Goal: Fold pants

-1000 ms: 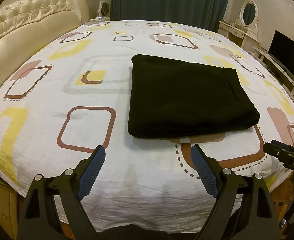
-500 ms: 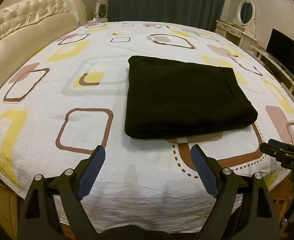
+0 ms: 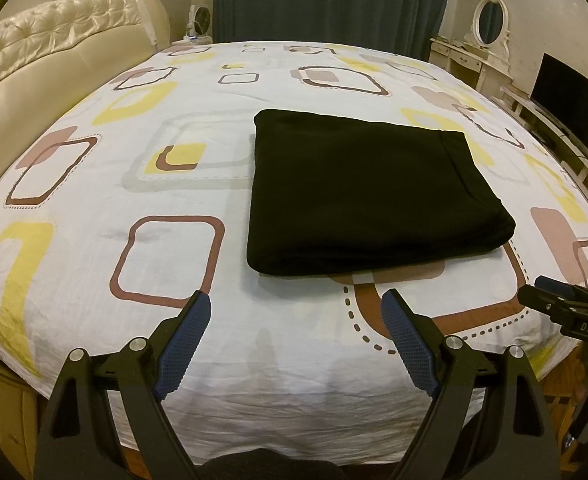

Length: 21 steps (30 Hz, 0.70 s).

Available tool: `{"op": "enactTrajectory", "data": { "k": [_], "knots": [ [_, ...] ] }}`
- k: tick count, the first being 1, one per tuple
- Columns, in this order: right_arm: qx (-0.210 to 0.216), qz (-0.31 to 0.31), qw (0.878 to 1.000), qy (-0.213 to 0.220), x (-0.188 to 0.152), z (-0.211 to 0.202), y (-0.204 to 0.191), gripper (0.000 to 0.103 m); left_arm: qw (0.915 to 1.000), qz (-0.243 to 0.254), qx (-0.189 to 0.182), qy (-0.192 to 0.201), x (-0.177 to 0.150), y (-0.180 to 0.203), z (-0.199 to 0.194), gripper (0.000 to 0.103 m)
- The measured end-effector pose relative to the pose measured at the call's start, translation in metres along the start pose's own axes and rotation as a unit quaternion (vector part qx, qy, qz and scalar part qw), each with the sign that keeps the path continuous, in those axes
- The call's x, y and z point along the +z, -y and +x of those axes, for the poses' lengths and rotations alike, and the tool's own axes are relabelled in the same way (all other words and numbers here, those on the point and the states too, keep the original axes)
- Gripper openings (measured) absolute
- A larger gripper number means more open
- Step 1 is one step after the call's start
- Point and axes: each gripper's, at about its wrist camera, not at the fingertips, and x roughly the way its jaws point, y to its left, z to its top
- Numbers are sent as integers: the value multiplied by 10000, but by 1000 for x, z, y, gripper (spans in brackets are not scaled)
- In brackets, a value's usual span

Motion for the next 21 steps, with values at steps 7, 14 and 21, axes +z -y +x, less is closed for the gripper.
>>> {"op": "enactTrajectory", "data": {
  "k": [7,14,21],
  "knots": [
    [14,-35,10000,-16,0,1,-1,84,10000,86,4,-40,-1,4,1,86],
    [23,-73,10000,-21,-1,2,-2,84,9999,1,45,-107,2,6,-1,91],
    [259,7,9997,25,2,-1,-5,84,9989,44,-38,475,34,-13,-13,92]
  ]
}}
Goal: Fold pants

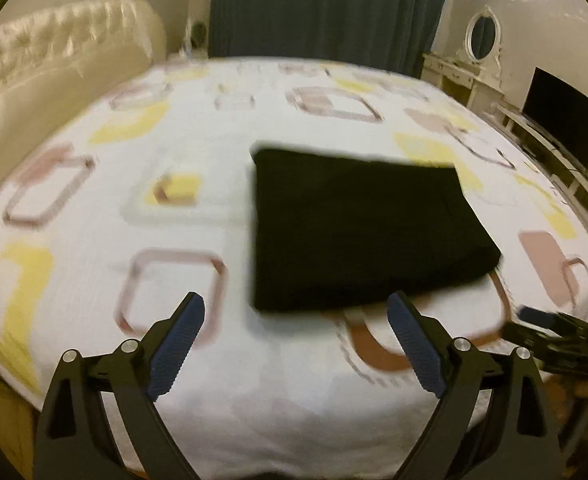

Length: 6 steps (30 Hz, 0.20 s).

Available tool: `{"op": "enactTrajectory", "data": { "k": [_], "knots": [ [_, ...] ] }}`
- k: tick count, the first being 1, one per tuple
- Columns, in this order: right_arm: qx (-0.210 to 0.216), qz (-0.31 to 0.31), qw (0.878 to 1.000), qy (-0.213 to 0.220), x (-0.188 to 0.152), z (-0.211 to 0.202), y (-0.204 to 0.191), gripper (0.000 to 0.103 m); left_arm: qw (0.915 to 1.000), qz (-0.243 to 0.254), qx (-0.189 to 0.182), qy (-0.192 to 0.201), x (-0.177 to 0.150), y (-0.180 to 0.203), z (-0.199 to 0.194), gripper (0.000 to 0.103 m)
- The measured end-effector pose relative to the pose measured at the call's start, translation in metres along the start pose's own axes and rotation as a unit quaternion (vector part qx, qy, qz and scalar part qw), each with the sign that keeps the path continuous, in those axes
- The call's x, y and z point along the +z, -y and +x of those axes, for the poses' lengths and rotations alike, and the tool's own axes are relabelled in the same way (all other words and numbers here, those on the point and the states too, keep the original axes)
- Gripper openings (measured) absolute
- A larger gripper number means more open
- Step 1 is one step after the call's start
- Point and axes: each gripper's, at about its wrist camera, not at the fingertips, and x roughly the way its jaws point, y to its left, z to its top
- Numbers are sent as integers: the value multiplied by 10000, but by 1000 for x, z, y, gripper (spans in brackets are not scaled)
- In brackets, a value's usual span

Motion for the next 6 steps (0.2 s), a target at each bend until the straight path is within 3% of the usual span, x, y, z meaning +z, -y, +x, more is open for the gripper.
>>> {"op": "enactTrajectory", "data": {
  "k": [3,6],
  "knots": [
    [137,38,9997,188,22,-10,5,87,9994,52,319,127,28,-34,20,92],
    [5,131,9988,465,64,-10,24,90,9965,-288,781,121,59,-85,63,92]
  ]
}}
